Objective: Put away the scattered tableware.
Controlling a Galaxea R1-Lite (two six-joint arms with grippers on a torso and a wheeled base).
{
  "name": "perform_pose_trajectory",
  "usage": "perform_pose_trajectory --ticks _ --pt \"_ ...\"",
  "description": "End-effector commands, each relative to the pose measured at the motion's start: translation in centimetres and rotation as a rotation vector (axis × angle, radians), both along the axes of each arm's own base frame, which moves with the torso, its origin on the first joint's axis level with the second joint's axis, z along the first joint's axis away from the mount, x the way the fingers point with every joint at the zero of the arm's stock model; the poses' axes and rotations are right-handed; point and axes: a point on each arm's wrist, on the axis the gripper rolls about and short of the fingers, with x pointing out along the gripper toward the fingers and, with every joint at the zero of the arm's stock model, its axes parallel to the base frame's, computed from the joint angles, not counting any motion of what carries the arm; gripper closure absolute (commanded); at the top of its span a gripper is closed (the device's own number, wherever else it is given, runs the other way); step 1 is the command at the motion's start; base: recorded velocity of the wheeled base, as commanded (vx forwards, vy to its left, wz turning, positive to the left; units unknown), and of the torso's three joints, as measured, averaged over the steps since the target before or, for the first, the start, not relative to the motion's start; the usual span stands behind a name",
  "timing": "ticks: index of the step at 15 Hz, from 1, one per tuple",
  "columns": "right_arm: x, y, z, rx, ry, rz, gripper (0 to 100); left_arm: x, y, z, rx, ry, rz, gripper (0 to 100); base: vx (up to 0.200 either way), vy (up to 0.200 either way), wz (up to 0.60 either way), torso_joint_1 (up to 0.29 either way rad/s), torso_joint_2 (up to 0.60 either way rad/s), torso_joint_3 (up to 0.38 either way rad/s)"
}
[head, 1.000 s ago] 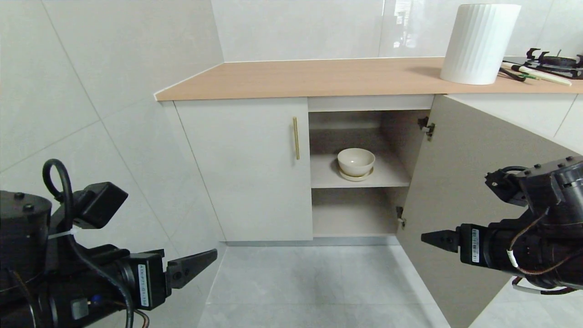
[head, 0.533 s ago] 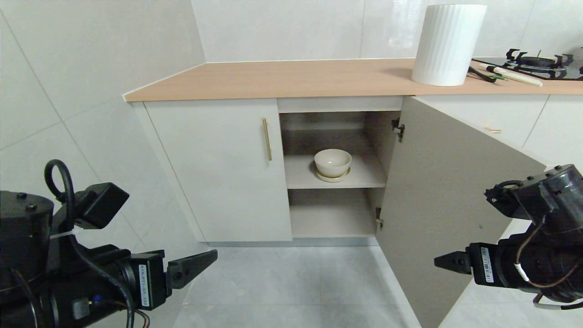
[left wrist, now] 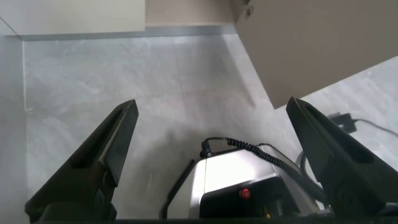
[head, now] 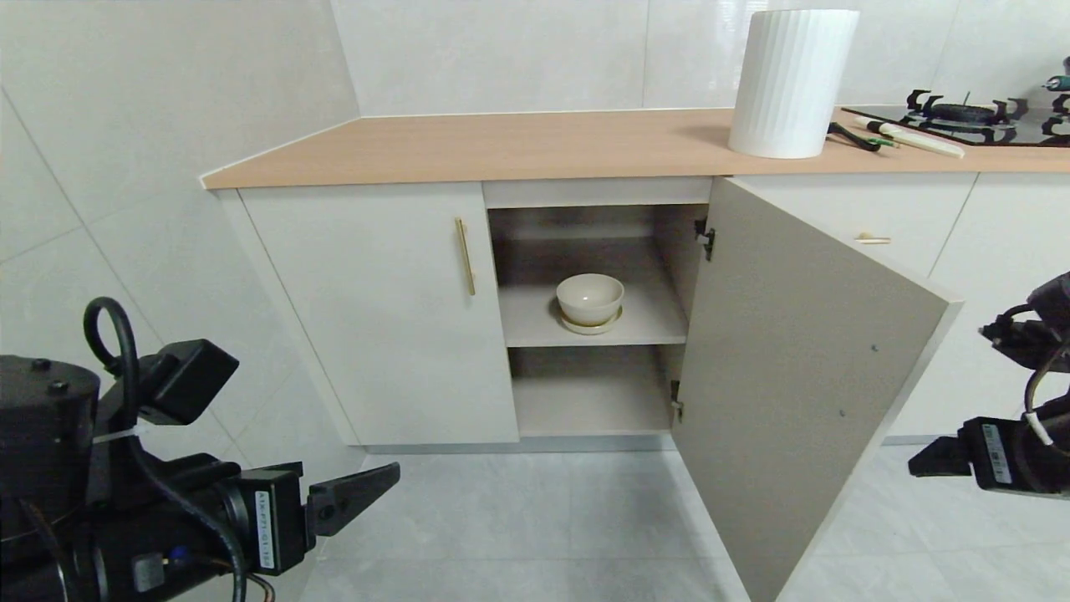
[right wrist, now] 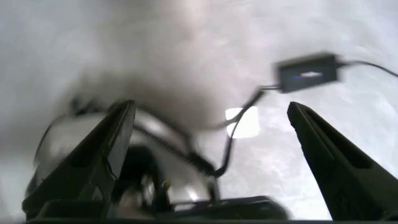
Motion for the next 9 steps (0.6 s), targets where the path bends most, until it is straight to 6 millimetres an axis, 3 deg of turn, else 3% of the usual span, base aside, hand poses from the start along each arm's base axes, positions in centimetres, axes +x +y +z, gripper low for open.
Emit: perform_pose_trajectory --ticks 1,4,9 --pt "1.0 -2.8 0.8 -0.019 -0.036 -0.122 0 0.0 0.0 0.0 0.000 0.002 0.000 0 0.000 0.000 0.00 0.000 0.00 0.000" --pt "2.0 -5.1 1.1 -0.041 -0.089 -0.191 0 0.1 0.0 -0.1 0.001 0.003 0.000 0 0.000 0.000 0.00 0.000 0.00 0.000" --pt "5.2 -5.5 -0.6 -0.002 -0.178 -0.248 0 0.1 0.0 -0.1 0.002 0.004 0.000 0 0.000 0.000 0.00 0.000 0.00 0.000"
